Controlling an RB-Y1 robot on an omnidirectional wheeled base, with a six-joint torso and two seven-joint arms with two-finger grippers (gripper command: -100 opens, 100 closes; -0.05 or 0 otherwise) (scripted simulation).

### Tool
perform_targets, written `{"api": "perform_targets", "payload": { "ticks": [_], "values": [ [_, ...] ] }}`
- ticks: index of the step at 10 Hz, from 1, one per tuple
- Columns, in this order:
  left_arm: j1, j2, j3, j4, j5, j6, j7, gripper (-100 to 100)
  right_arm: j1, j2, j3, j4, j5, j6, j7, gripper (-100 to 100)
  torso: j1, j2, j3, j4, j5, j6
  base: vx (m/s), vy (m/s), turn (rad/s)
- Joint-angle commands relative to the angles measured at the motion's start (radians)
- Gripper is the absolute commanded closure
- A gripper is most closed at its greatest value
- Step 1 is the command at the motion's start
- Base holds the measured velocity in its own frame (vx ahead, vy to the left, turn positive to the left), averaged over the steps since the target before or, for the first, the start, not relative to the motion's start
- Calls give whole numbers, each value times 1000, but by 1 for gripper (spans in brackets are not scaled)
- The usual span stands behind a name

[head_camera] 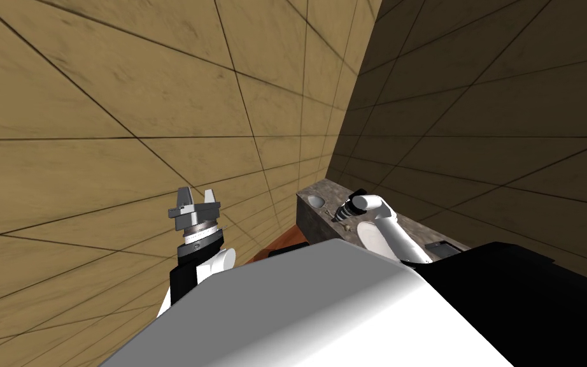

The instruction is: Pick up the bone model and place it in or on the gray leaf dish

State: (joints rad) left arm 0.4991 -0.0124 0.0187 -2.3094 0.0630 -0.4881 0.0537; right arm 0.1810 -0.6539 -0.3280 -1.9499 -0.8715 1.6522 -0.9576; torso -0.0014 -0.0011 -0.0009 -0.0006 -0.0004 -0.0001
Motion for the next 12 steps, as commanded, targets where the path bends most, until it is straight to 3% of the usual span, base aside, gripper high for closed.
{"api": "perform_targets", "payload": {
  "ticks": [1, 5, 6, 7, 8, 10, 11, 12],
  "values": [
    [0, 0, 0, 0, 0, 0, 0, 0, -5, -20, 8, 25, -22, 50, -18, -100, 0, 0, 0, 0, 0, 0, 32, -19, 0],
    [0, 0, 0, 0, 0, 0, 0, 0, -8, -46, 27, 53, -46, 127, -34, -100, 0, 0, 0, 0, 0, 0, 21, -16, 12],
    [0, 0, 0, 0, 0, 0, 0, 0, -10, -43, 22, 48, -44, 116, -32, -100, 0, 0, 0, 0, 0, 0, 10, -10, 5],
    [0, 0, 0, 0, 0, 0, 0, 0, -10, -44, 23, 49, -45, 121, -33, 0, 0, 1, 1, 0, 0, 0, 0, 0, 0],
    [0, 0, 0, 0, 0, 0, 0, 0, -11, -33, 32, 79, -28, 95, -14, -100, 1, 2, 1, 0, 0, 0, -3, 9, 21],
    [0, 0, 0, 0, 0, 0, 0, 0, -12, -18, 47, 124, -2, 56, 14, -100, 2, 2, 1, 0, 0, 0, -9, 26, 31],
    [0, 0, 0, 0, 0, 0, 0, 0, -11, -22, 42, 109, -11, 70, 4, -100, 3, 2, 1, 1, 1, 0, -3, 14, 4],
    [0, 0, 0, 0, 0, 0, 0, 0, -10, -22, 43, 111, -9, 66, 6, 100, 2, 2, 1, 1, 1, 0, 0, 0, 0]
  ]
}}
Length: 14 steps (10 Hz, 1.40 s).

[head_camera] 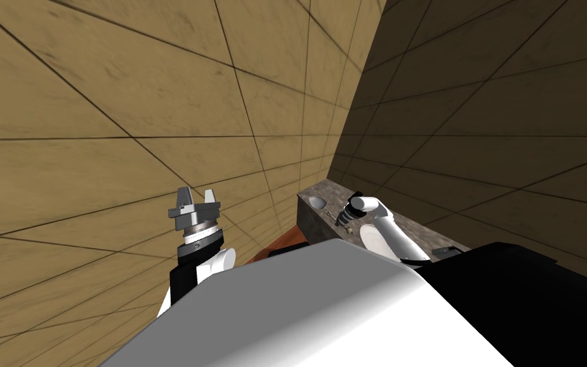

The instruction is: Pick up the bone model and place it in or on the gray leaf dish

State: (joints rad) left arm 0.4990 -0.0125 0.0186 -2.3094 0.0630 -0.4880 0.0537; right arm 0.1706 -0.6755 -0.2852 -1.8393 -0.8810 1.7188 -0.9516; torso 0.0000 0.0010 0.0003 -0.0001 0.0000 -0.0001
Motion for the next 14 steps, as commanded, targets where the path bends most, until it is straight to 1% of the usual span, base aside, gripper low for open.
{"api": "perform_targets", "payload": {
  "ticks": [1, 4, 5, 6, 8, 9, 10, 11, 14],
  "values": [
    [0, 0, 0, 0, 0, 0, 0, 0, 0, 0, 0, 0, 0, 0, 0, 100, 0, 0, 0, 0, 0, 0, 0, 0, 0],
    [0, 0, 0, 0, 0, 0, 0, 0, 0, 0, 0, 0, 0, 0, 0, 100, 0, 0, 0, 0, 0, 0, 0, 0, 0],
    [0, 0, 0, 0, 0, 0, 0, 0, 0, 0, 0, 0, 0, 0, 0, 0, 0, 0, 0, 0, 0, 0, 0, 0, 0],
    [0, 0, 0, 0, 0, 0, 0, 0, 0, -11, -10, -32, -18, 28, -20, 100, 0, 0, 0, 0, 0, 0, 5, -17, -41],
    [0, 0, 0, 0, 0, 0, 0, 0, 0, -22, -20, -62, -35, 54, -39, 100, -2, 0, 0, 0, 0, 0, 6, -25, -23],
    [0, 0, 0, 0, 0, 0, 0, 0, -5, -19, -15, -46, -28, 43, -31, 100, -1, 0, 0, 0, 0, 0, 3, -10, 1],
    [0, 0, 0, 0, 0, 0, 0, 0, -6, -20, -15, -48, -29, 46, -34, 0, -1, 0, 0, 0, 0, 0, 0, 0, 0],
    [0, 0, 0, 0, 0, 0, 0, 0, -39, -51, -38, -40, -21, 39, -42, 100, 0, 0, 0, 0, 0, 0, -31, 66, -1],
    [0, 0, 0, 0, 0, 0, 0, 0, -96, -105, -56, -10, -14, 34, -42, 100, 10, 3, 2, 1, 3, -1, -57, 120, 60]
  ]
}}
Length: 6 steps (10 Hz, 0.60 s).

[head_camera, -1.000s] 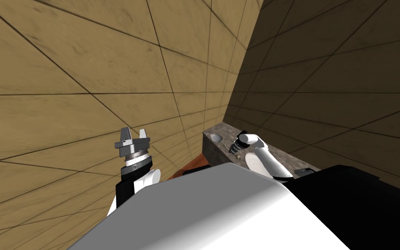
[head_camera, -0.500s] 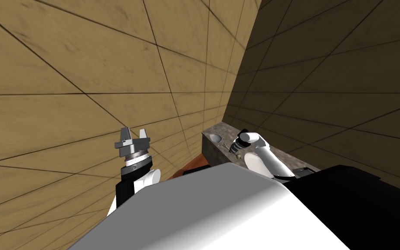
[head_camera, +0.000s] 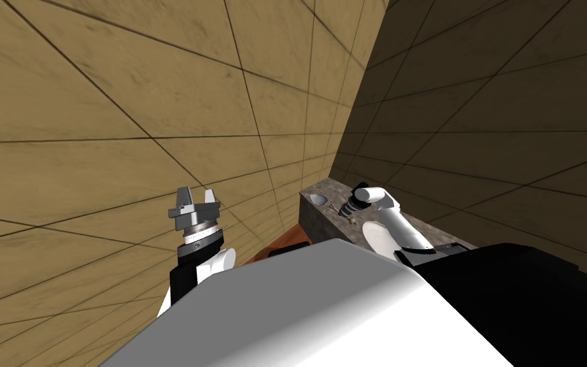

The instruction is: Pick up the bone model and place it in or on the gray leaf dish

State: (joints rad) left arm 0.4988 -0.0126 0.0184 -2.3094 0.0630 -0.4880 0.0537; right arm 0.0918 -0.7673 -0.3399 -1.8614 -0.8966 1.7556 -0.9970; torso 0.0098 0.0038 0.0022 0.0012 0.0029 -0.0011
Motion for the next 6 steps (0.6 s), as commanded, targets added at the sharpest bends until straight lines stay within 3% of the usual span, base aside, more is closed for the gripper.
{"api": "perform_targets", "payload": {
  "ticks": [1, 6],
  "values": [
    [0, 0, 0, 0, 0, 0, 0, 0, -39, -33, -3, 27, 3, -4, 7, 100, 0, 0, 0, 0, 0, 0, -27, 94, 113],
    [0, 0, 0, 0, 0, 0, 0, 0, -150, -138, 18, 136, -1, -5, 48, 100, -2, -2, -1, 0, 0, -2, -24, 77, 170]
  ]
}}
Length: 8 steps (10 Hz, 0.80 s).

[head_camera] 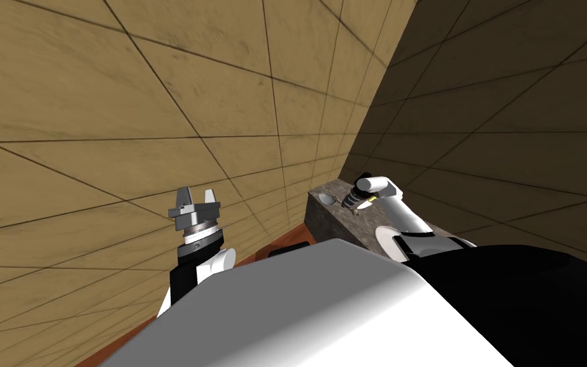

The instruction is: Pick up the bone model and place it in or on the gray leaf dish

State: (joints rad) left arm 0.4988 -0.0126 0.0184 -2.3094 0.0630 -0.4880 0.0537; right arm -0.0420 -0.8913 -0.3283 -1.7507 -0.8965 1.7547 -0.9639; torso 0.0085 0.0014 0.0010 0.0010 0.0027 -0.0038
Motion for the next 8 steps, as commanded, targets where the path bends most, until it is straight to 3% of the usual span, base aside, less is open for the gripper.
{"api": "perform_targets", "payload": {
  "ticks": [1, 2, 6, 8],
  "values": [
    [0, 0, 0, 0, 0, 0, 0, 0, -39, -35, 16, 50, -5, -4, 27, 100, 0, 0, 0, 0, 0, 0, -23, 78, 217],
    [0, 0, 0, 0, 0, 0, 0, 0, -39, -35, 16, 55, -5, -4, 27, 100, 0, 0, 0, 0, 0, 0, -12, 42, 55],
    [0, 0, 0, 0, 0, 0, 0, 0, -126, -117, 65, 185, -33, -2, 81, 100, -3, 0, 0, -1, -1, 0, -16, 35, 190],
    [0, 0, 0, 0, 0, 0, 0, 0, -148, -136, 79, 234, -43, -2, 96, 100, -4, 0, -1, -1, -1, 1, -3, 29, 92]
  ]
}}
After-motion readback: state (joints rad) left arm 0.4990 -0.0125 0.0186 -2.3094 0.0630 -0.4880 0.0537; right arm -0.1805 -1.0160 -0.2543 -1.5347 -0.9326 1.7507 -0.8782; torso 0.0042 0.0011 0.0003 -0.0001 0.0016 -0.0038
